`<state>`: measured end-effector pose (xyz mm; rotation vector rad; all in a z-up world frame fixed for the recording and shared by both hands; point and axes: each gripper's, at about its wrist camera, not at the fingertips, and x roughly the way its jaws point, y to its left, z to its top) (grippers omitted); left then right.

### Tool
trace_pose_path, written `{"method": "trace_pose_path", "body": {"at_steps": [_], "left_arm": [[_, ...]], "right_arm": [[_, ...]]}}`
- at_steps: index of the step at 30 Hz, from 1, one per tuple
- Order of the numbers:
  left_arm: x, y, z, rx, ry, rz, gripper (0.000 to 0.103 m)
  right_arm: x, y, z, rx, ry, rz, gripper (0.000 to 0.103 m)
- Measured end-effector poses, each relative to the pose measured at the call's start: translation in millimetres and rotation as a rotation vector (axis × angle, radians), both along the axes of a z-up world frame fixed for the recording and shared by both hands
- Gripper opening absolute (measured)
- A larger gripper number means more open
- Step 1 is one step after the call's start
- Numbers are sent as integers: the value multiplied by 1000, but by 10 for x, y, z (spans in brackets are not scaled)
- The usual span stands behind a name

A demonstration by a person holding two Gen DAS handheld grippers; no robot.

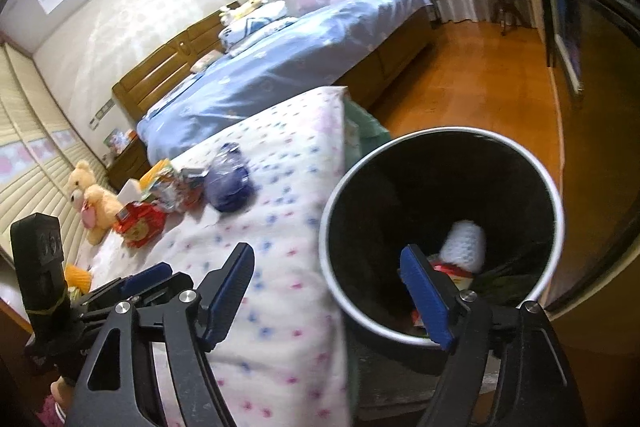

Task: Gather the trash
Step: 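Return both open tools to the remaining trash on the bed, then grasp the red chip bag with the left tool while the right tool grasps the blue plastic bag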

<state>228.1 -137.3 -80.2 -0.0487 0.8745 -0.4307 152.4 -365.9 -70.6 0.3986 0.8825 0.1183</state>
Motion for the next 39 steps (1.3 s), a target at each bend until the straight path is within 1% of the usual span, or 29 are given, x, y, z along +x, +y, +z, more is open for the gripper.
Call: {"method": "trace_pose_path", "body": {"at_steps": [4, 7, 13, 15, 20, 27, 32, 39], "left_arm": [[-91, 236, 32, -7, -5, 55, 68], [-157, 413, 53, -10, -6, 98, 68], [-252, 663, 81, -6, -9, 164, 68], [-251, 721, 81, 2, -11, 183, 70], [-174, 886, 82, 4, -8, 237, 70], [-16, 1057, 146, 14, -26, 290, 70], [145, 1092, 165, 26, -41, 307, 70], [387, 1104, 155, 36, -56, 315, 70]], "right_arm": [[33, 211, -18, 3, 5, 39, 78], [73, 377, -45, 1, 12, 71, 82], [163, 648, -95, -1, 21, 122, 83], [205, 727, -107, -2, 21, 133, 83], [329, 864, -128, -14, 21, 156, 83], [567, 979, -170, -24, 23, 171, 83], [777, 1033, -207, -32, 19, 174, 83], [1055, 1073, -295, -40, 46, 175, 83]]}}
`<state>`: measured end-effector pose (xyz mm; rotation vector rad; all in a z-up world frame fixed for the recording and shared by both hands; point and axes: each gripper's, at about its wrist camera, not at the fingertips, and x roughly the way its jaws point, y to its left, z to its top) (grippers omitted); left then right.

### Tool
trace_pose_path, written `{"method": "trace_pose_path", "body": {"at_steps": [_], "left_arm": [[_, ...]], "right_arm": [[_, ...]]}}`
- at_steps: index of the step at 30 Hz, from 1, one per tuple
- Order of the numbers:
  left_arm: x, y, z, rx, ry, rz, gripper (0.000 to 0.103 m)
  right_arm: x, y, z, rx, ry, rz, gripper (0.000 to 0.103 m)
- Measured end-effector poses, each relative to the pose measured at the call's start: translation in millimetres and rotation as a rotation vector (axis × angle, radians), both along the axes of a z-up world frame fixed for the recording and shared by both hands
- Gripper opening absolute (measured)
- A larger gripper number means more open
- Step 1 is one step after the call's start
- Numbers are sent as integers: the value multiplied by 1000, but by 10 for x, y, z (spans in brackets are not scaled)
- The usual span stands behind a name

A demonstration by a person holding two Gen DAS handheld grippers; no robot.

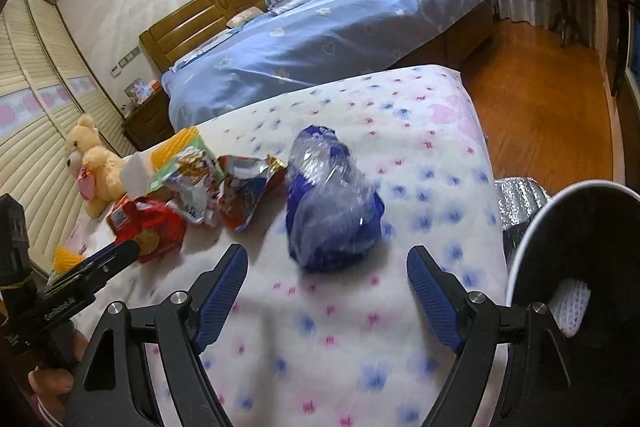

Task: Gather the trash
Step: 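Grasp the red chip bag with the left tool while the right tool grasps the blue plastic bag, then carry the red chip bag toward the bin while the right tool lowers the blue bag in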

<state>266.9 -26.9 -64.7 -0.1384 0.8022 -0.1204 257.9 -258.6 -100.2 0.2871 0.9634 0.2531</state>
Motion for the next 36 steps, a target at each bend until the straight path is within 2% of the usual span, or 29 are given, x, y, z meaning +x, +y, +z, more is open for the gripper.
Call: {"method": "trace_pose_path", "body": {"at_steps": [5, 7, 8, 9, 10, 11, 14, 16, 27, 36], "left_arm": [[114, 3, -21, 12, -15, 0, 66], [130, -6, -30, 15, -21, -2, 58], [147, -8, -45, 10, -18, -8, 48], [160, -8, -59, 3, -13, -14, 32], [175, -10, -75, 0, -7, -20, 25], [191, -13, -93, -2, -1, -28, 20], [165, -35, -90, 2, -14, -45, 17], [128, -53, -78, -1, -22, -59, 11], [-217, -166, -28, -43, -38, -140, 9], [-410, -465, -10, -50, -27, -240, 9]], "right_arm": [[127, -9, -17, -21, 0, -17, 83], [168, -17, -37, -28, 5, -22, 82], [182, -18, -46, -32, 6, -25, 79], [193, -18, -53, -38, 6, -25, 69], [199, -14, -61, -44, 8, -24, 62], [203, -9, -74, -46, 13, -21, 48], [157, -20, -46, -49, -10, -25, 40], [114, -31, -19, -50, -21, -26, 36], [-373, -183, 117, 17, -48, -46, 33], [-743, -350, 250, 33, -69, -77, 33]]}}
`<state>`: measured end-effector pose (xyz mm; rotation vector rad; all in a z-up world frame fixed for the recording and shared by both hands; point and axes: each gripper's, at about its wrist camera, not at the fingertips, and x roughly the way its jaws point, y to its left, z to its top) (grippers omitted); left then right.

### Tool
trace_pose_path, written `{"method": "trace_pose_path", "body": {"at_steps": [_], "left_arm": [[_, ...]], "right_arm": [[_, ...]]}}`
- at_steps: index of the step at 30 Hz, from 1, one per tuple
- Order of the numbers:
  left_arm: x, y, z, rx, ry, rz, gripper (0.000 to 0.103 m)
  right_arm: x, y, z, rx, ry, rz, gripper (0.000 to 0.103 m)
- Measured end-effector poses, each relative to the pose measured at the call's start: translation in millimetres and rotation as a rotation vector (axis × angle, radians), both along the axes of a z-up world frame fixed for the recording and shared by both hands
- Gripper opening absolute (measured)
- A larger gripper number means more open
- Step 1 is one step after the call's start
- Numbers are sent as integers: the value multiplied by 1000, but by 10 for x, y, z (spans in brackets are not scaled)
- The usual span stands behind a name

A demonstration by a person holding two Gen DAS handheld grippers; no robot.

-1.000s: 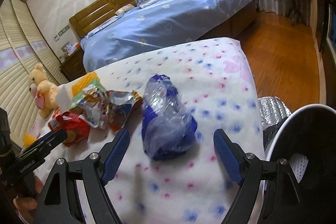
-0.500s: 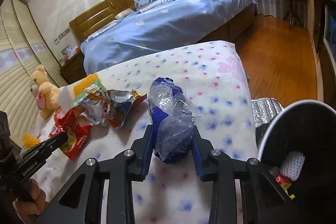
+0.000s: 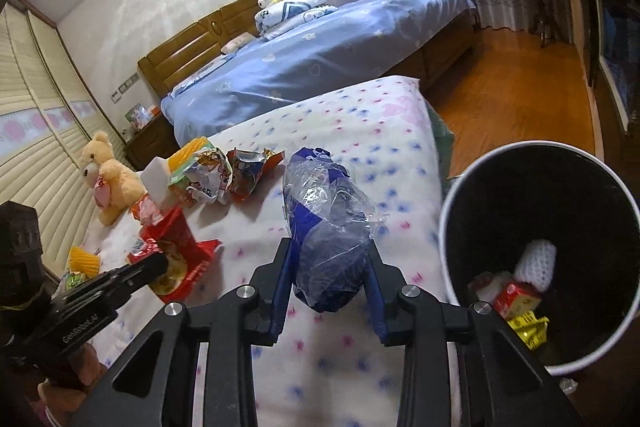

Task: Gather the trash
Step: 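Carry the red chip bag toward the bin while the right tool lowers the blue bag in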

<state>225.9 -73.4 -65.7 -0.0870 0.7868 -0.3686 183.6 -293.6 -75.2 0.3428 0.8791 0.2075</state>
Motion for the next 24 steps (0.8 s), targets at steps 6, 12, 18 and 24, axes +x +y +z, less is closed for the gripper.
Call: {"method": "trace_pose_path", "body": {"at_steps": [6, 12, 18, 24], "left_arm": [[-39, -209, 23, 3, -1, -61, 9], [-90, -410, 29, 5, 0, -104, 9], [-110, -609, 27, 13, -2, -134, 9], [-126, -802, 20, 18, -5, -168, 9]], "right_arm": [[-206, -164, 39, 2, -5, -35, 33], [-360, -337, 56, 4, -5, -68, 33], [-466, -503, 74, -1, -7, -95, 33], [-552, -710, 83, -11, -7, -139, 33]]}}
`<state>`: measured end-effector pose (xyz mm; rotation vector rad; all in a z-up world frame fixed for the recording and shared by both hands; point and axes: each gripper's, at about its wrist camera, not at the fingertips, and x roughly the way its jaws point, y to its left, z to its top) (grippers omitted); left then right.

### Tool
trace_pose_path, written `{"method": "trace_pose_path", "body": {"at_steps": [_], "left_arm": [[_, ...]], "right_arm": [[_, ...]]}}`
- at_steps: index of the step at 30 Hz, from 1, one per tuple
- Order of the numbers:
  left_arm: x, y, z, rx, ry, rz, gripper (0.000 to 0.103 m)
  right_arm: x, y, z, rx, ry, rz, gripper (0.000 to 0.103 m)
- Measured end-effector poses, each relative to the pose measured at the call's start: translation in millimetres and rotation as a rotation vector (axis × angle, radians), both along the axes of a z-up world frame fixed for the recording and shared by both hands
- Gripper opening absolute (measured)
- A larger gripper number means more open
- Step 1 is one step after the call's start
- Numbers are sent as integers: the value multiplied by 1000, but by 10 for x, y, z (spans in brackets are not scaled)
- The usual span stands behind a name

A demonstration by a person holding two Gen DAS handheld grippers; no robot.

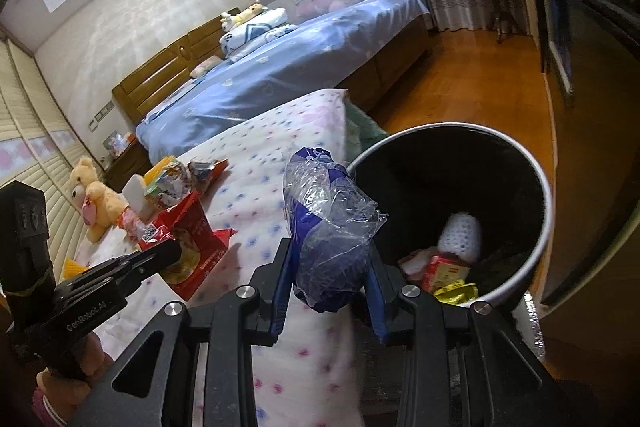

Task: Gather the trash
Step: 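Carry the red chip bag toward the bin while the right tool lowers the blue bag in, then open both tools over the bin to drop the chip bag and blue bag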

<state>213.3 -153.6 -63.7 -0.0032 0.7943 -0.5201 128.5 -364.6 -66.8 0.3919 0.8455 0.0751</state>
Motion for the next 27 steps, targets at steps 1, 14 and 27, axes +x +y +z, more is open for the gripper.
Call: {"method": "trace_pose_path", "body": {"at_steps": [1, 14, 27], "left_arm": [[-1, -29, 3, -1, 0, -5, 9], [114, -443, -23, 4, -4, -72, 9], [236, -832, -91, 17, 14, -127, 9]], "right_arm": [[-15, -32, -4, -1, 0, -7, 33], [-119, -394, -80, -3, 12, -91, 34], [-99, -586, -145, -11, 36, -121, 34]]}}
